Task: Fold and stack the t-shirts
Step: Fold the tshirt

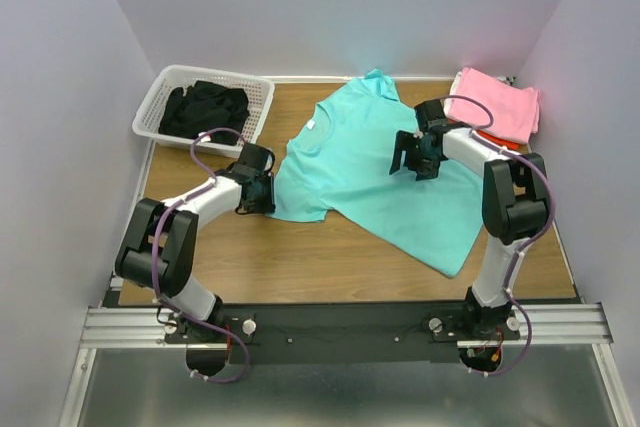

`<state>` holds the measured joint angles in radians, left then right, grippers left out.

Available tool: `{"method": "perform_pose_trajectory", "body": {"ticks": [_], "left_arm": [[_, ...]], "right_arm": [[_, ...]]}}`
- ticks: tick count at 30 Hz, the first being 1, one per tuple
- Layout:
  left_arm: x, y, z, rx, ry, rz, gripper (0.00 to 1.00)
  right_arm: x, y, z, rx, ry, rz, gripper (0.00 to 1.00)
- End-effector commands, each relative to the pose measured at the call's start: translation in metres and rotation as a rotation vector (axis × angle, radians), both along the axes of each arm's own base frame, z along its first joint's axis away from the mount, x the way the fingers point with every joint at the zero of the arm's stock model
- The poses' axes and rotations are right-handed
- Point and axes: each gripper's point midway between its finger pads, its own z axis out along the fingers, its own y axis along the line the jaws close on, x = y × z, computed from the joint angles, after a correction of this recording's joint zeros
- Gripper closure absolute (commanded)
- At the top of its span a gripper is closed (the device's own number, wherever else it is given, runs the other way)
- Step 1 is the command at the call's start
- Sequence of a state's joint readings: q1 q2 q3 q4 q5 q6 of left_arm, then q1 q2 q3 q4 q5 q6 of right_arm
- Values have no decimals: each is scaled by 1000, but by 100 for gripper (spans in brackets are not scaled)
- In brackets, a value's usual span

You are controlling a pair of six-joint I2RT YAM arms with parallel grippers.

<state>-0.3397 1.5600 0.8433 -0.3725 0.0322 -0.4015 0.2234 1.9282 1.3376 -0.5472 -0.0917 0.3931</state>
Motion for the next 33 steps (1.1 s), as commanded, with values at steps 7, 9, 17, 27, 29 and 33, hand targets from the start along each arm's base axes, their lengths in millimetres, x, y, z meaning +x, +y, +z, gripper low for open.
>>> {"method": "perform_pose_trajectory", "body": {"ticks": [7,9,17,27,29,33], "left_arm": [[-6,1,-17,45,58,-26,99],[-1,0,-11,48,39,-31,100],[36,-11,29,17,-57,-70,100],[70,-9,43,6,-104,-120,100],[74,-9,46,-13,-110,-136,100],[79,-5,51,-48,-126,-151,100]], "right_arm": [[-11,-4,11,-8,-5,-15,16],[-13,-7,16,-22,-21,-15,16],[-42,-31,31,-139,-42,-24,16],[-128,-12,16,-117,34,-122,18],[-147,-7,12,-129,64,-147,19],[-172,-17,19,-159,57,-230,18]]}}
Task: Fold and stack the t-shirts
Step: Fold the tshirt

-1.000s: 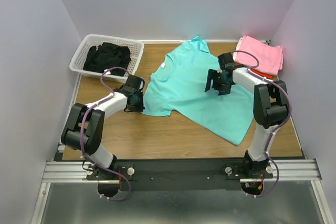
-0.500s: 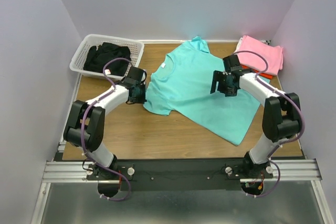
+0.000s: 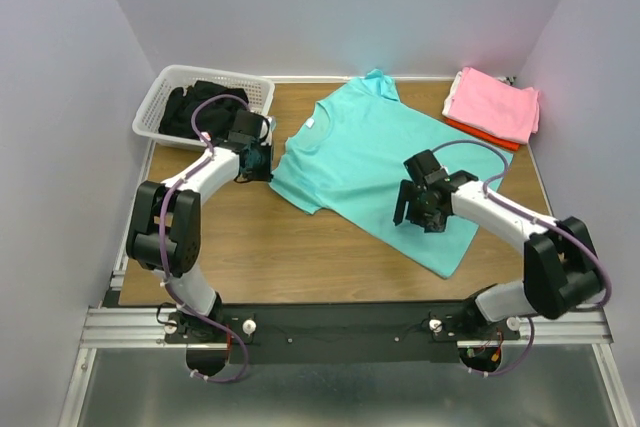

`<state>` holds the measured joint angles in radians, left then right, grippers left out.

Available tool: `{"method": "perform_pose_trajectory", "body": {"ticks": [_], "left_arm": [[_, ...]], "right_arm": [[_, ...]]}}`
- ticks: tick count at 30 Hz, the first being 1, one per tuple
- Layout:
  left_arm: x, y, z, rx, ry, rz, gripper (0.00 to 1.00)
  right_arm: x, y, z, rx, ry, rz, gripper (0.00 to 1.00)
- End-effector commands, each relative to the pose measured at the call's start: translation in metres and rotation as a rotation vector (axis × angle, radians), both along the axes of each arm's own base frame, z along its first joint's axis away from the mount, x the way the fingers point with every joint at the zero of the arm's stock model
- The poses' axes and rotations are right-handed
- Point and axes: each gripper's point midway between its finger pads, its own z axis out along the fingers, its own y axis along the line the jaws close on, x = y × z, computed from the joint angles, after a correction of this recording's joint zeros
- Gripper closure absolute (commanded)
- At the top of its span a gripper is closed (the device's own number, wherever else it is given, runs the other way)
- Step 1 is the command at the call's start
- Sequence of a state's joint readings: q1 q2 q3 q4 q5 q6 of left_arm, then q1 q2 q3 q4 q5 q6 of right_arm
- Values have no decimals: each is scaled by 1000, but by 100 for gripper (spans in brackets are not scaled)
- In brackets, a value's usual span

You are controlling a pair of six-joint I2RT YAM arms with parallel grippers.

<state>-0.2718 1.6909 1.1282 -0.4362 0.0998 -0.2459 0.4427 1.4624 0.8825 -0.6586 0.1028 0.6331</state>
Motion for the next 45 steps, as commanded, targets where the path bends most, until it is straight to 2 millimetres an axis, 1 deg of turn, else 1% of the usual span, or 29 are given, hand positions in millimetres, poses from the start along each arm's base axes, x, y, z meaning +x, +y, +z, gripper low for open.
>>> {"method": "perform_pose_trajectory", "body": {"ticks": [1,3,5,6,7,8,11,13,17,20,22,25,27,29,32,35,45], "left_arm": [[7,-2,10,-46,-25,-61,100],[8,0,10,-54,-29,-71,100],[7,-1,12,-70,-29,-83,100],[6,-1,13,-78,-30,-94,100],[5,-2,14,-80,-30,-99,100],[3,-2,14,-84,-28,-103,100],[0,-2,14,-86,-23,-112,100],[-1,-1,13,-85,-25,-117,100],[-4,0,9,-96,-16,-119,100],[-4,4,9,-104,-17,-110,100],[-4,5,9,-102,-17,-110,100],[-4,5,9,-105,-11,-114,100],[-5,2,6,-122,-2,-125,100],[-6,0,6,-133,2,-131,100],[-6,0,5,-133,5,-130,100],[-6,0,7,-129,1,-128,100],[-6,1,9,-127,-5,-127,100]], "right_arm": [[-26,-20,11,-35,-14,-191,18],[-47,-27,14,-45,-1,-225,19],[-61,-32,16,-57,8,-291,20],[-76,-37,16,-83,28,-295,20],[-82,-37,16,-75,38,-340,20],[-93,-37,16,-86,57,-345,20],[-103,-40,21,-76,57,-397,21],[-107,-44,23,-90,58,-414,21],[-119,-52,20,-151,120,-415,22],[-122,-59,23,-188,120,-430,22],[-122,-59,22,-185,117,-445,23],[-127,-59,11,-177,135,-459,27],[-124,-55,5,-157,129,-472,32],[-125,-56,-1,-166,137,-482,35],[-127,-59,-6,-191,143,-503,38],[-123,-62,-5,-196,120,-517,39],[-122,-66,-7,-245,132,-540,40]]}}
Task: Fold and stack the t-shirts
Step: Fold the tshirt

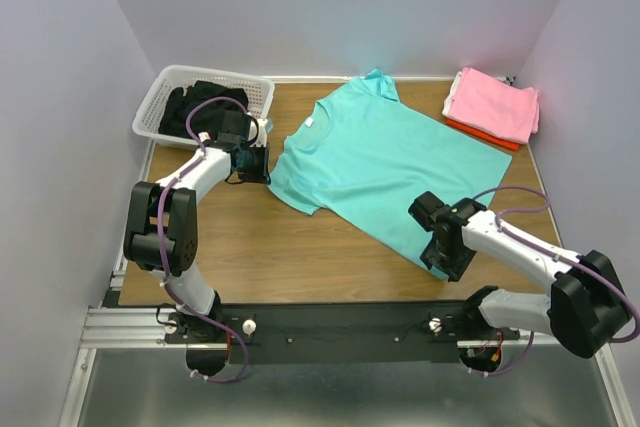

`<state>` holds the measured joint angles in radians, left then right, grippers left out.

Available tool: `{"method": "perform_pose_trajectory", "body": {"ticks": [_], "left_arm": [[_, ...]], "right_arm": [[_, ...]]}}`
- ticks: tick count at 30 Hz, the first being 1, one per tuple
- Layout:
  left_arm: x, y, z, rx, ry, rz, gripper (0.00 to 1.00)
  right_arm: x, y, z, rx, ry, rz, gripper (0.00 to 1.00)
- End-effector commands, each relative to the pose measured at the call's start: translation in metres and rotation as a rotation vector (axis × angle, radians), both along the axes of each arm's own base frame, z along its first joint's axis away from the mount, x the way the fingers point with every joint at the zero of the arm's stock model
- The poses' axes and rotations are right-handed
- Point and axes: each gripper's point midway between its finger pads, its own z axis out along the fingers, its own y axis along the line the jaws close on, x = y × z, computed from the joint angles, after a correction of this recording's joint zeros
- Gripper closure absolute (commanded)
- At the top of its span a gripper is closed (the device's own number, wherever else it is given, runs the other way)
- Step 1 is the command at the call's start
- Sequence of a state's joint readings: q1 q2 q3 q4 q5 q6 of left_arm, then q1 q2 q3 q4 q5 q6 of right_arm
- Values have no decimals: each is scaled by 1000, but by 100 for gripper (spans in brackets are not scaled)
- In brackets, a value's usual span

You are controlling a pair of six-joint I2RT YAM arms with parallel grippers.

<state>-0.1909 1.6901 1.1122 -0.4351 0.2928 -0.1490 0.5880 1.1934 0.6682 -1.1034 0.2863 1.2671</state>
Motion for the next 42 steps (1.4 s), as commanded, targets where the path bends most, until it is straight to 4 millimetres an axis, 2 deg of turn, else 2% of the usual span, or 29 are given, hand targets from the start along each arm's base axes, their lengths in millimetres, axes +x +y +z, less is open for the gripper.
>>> {"method": "perform_pose_trajectory", "body": {"ticks": [1,10,16,22,26,30,32,33,36,42], "left_arm": [[-1,-2,8,-17,-25,-22,100],[6,-1,14,-31,-43,-16,100],[10,7,16,-34,-48,8,100],[11,10,18,-35,-53,13,100],[10,13,18,-27,-55,22,100],[9,14,19,-28,-52,26,100],[8,15,20,-28,-51,31,100],[7,16,21,-30,-50,35,100],[3,18,21,-28,-44,46,100],[-14,22,21,-23,-31,81,100]], "right_arm": [[7,-7,0,-61,-27,-38,40],[11,-12,-2,-126,-4,-53,40],[16,-10,-6,-149,27,-29,44],[13,0,-16,-93,51,-7,58],[13,3,-13,-77,50,10,67],[13,8,-12,-60,60,30,80],[13,13,-11,-40,78,60,84],[12,19,-9,-24,87,78,90],[12,28,-4,4,109,130,99],[1,34,3,22,158,204,100]]}}
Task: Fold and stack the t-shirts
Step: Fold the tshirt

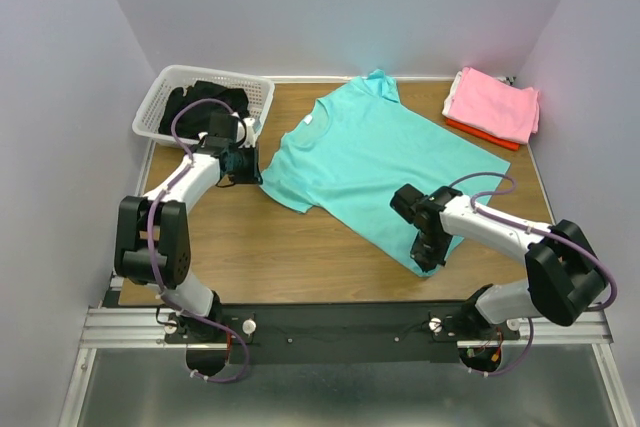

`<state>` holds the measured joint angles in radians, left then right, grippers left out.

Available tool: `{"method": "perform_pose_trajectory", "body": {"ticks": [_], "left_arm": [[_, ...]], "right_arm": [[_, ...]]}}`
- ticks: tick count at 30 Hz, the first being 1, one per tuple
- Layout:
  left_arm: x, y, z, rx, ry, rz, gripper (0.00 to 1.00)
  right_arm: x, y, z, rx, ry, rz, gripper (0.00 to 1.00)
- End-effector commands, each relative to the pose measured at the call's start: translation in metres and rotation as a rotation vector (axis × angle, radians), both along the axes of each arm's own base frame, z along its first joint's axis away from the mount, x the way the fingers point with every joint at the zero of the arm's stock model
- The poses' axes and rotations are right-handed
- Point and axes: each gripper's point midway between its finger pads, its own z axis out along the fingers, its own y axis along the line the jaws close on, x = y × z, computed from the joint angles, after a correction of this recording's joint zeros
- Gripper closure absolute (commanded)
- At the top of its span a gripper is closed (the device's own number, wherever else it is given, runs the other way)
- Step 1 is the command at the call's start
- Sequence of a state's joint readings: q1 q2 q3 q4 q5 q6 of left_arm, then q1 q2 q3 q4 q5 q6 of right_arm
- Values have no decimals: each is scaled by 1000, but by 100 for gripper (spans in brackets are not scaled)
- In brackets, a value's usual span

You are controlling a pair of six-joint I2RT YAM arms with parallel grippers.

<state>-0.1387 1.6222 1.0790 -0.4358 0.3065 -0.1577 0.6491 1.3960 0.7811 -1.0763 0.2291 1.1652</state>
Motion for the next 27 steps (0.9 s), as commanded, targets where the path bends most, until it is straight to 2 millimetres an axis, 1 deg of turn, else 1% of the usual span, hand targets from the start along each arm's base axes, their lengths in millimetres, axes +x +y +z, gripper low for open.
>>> {"method": "perform_pose_trajectory", "body": {"ticks": [1,2,3,8,10,15,17,20,21,23,27], "left_arm": [[-14,6,8,1,-4,35,100],[-15,9,8,14,-2,47,100],[-17,10,13,13,-14,53,100],[-35,16,11,23,6,95,100],[-41,18,13,27,1,106,100],[-52,22,19,34,5,130,100],[-54,22,24,27,-2,132,100],[-47,18,33,8,-21,129,100],[-41,16,38,-2,-30,127,100],[-36,9,43,-31,-29,111,100],[-13,-8,56,-92,-55,82,100]], "right_arm": [[-11,6,7,28,58,57,100],[-12,6,8,34,61,67,100],[-13,8,7,39,64,75,100],[-23,11,3,59,94,112,100],[-27,13,3,73,104,125,99],[-38,12,5,93,122,133,100],[-40,12,8,107,112,125,100],[-36,13,13,116,80,120,100],[-35,12,15,111,75,107,100],[-30,15,18,114,57,102,100],[-18,17,23,94,17,103,100]]}}
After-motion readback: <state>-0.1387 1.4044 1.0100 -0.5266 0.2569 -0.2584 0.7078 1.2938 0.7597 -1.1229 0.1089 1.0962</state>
